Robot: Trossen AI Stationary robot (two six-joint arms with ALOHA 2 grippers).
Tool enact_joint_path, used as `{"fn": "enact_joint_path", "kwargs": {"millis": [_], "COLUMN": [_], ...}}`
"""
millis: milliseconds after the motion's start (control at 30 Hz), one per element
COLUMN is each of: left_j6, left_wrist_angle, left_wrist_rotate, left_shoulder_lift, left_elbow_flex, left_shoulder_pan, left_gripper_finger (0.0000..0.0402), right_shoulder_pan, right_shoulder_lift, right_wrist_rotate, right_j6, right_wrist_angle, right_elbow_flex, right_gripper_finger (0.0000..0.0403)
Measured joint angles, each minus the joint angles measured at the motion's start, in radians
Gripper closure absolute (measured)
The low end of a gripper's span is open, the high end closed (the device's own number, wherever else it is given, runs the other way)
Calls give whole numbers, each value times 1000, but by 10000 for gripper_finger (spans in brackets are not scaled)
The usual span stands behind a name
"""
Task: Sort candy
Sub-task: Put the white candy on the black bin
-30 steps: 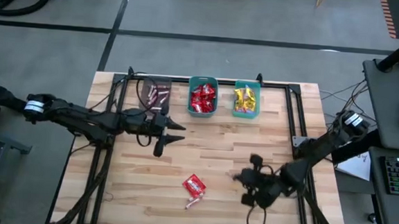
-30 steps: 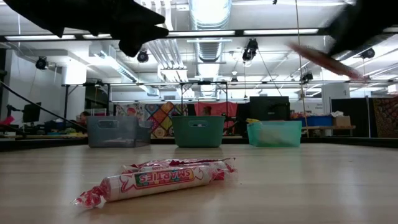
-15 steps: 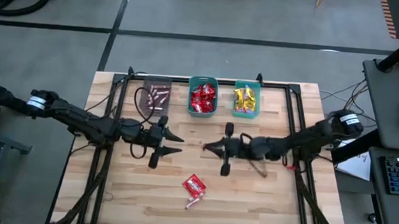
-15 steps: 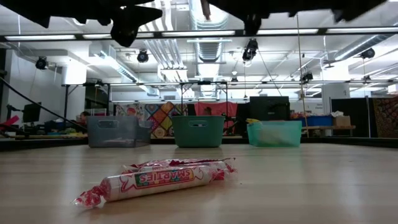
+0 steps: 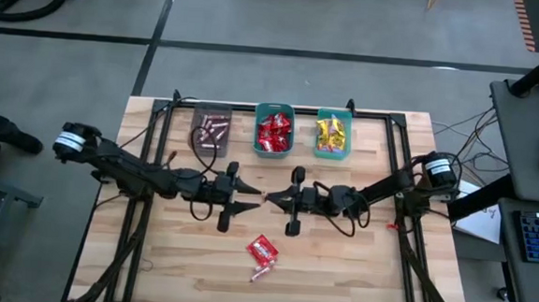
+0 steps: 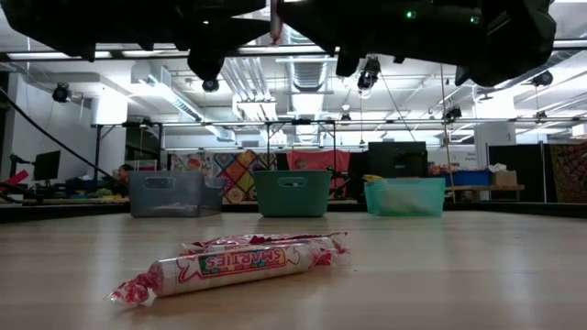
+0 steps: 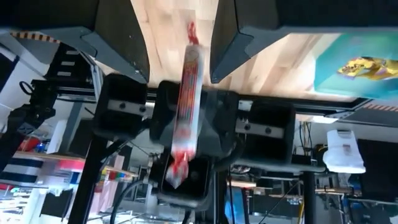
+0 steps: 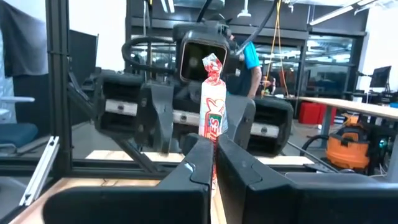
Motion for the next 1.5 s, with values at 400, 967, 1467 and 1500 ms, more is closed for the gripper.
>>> {"fn": "enact_joint_path", "kwargs": {"millis": [400,967,1467,1500], "left_j6": [-6,-15,-27,-29], "left_wrist_angle": [231,281,190,147], "left_wrist_rotate": [0,-3,-49,-70], "left_shoulder_lift": [153,216,178,160], "left_elbow_flex": [0,0,0,0], "left_shoulder_pan": [-1,-1,-1,-1], "left_gripper_finger": [248,382,390,390], "right_shoulder_pan": [0,1,1,1], "right_shoulder_lift": [3,2,2,0], "right_wrist_rotate": [3,7,45,76], "right_j6": [-21,-48,-51,-50], "right_wrist_angle": [-19,-46,-75,-85], "right_elbow_flex": [4,4,3,3], "right_gripper_finger": [394,394,385,380]}}
